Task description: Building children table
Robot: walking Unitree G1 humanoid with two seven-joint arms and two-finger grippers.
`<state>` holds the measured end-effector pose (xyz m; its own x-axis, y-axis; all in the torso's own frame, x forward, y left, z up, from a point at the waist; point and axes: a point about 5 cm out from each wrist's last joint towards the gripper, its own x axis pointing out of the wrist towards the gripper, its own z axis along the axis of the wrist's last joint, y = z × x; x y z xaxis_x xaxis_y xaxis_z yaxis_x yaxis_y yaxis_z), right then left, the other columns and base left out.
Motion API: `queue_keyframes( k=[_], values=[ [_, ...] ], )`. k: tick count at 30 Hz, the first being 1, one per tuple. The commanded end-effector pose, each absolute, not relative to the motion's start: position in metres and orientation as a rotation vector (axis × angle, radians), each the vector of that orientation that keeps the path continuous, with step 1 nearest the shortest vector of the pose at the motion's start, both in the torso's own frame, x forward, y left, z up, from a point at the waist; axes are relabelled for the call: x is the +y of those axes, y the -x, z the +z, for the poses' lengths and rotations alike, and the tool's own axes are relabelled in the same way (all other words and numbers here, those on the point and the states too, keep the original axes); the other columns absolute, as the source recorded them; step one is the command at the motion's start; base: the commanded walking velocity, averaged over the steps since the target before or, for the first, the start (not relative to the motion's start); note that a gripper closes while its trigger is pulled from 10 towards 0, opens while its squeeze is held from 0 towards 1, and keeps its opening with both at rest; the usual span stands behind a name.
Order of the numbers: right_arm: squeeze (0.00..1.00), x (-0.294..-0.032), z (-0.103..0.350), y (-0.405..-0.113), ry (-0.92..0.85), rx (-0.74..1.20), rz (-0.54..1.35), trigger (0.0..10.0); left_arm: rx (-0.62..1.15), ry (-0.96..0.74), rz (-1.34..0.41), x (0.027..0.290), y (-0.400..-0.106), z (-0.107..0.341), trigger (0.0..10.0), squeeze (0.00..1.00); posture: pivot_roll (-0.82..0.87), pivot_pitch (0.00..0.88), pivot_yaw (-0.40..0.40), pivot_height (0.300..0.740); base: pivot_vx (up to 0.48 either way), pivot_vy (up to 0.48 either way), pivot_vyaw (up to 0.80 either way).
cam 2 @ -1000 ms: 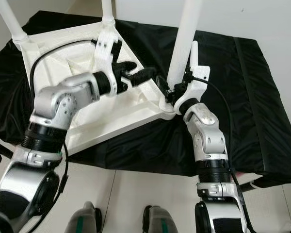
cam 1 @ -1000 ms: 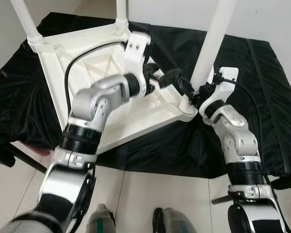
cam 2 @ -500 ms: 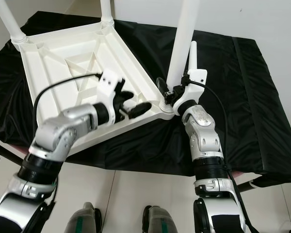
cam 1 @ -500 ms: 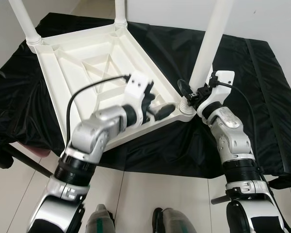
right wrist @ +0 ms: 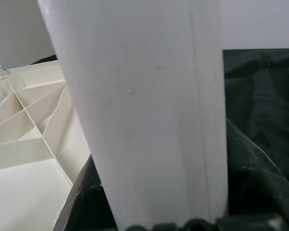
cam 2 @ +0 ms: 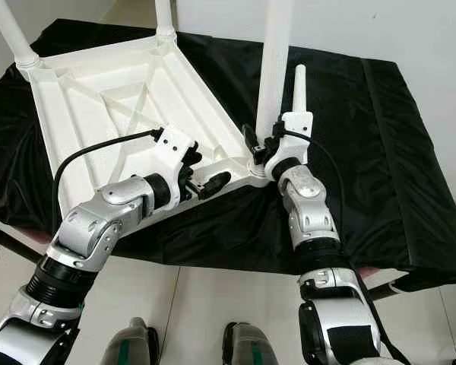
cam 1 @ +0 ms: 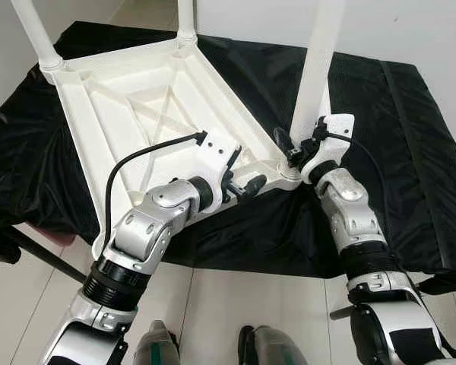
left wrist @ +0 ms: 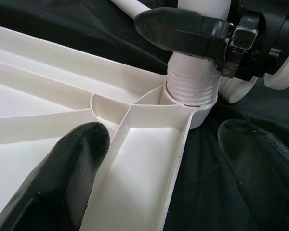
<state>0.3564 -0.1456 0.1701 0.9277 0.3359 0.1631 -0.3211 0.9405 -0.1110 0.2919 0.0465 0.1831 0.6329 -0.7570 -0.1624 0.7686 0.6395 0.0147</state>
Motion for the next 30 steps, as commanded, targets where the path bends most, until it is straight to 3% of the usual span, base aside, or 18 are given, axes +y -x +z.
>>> queue_keyframes(
  k=[1, 17, 30],
  values=[
    [0.00, -0.141, 0.162, -0.356, 0.095, -0.177, 0.343, 10.0, 0.131, -0.097, -0.888, 0.045, -0.287, 0.184, 10.0, 0.00, 0.00, 0.052, -0.034, 0.740, 0.000, 0.000, 0.00],
    [0.00, -0.138, 0.131, -0.331, 0.146, -0.214, 0.356, 10.0, 0.116, -0.076, -0.897, 0.044, -0.281, 0.188, 10.0, 0.00, 0.00, 0.071, -0.028, 0.740, 0.000, 0.000, 0.00],
    [0.00, -0.140, 0.119, -0.330, 0.173, -0.203, 0.320, 10.0, 0.110, -0.071, -0.912, 0.044, -0.278, 0.191, 10.0, 0.00, -0.01, 0.079, -0.015, 0.740, 0.000, 0.000, 0.00]
  ],
)
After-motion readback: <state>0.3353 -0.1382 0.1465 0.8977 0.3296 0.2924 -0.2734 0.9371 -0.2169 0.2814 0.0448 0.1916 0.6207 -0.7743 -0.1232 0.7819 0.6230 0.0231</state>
